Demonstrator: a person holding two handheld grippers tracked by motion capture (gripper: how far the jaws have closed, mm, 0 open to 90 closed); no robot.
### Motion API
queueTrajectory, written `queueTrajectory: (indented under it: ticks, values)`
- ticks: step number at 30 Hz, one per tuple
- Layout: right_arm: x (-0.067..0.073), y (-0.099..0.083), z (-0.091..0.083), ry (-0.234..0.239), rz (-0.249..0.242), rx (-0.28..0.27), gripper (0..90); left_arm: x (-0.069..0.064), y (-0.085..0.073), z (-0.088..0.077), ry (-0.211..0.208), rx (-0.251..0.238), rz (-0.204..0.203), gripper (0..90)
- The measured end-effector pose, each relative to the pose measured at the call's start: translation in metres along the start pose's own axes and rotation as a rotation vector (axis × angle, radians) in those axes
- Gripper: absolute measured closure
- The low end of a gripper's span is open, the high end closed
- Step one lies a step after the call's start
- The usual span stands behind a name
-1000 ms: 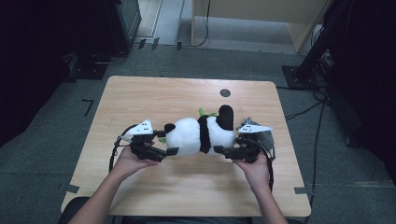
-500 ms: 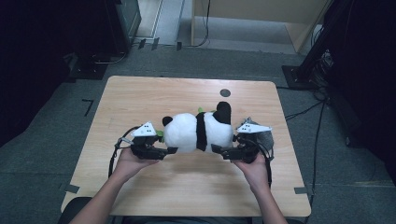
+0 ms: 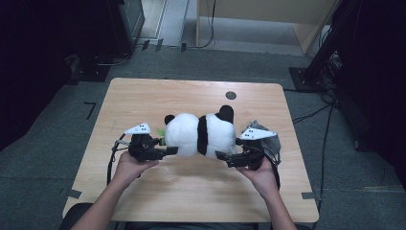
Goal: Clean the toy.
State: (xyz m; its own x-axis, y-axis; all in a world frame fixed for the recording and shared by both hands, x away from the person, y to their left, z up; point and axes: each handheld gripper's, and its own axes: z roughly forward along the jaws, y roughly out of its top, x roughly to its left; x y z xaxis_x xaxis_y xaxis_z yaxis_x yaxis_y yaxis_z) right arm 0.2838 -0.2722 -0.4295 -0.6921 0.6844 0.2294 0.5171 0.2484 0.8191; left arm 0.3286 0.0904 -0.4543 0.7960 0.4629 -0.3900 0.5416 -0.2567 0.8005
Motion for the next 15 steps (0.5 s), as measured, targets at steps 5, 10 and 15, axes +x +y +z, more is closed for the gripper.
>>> queueTrajectory:
  ticks: [5,10,15]
  values:
    - [-0.003,-0.002,0.002,0.001,0.017,0.038,26.8,-0.002,-0.003,0.001,0.025,0.025,0.027,37.6]
    - [-0.006,-0.001,0.004,0.047,0.090,0.036,25.6,0.000,-0.007,-0.002,0.024,0.023,-0.001,36.7]
    - [-0.008,0.000,0.010,0.066,0.141,0.066,24.6,-0.002,-0.013,-0.003,0.066,0.057,0.021,35.7]
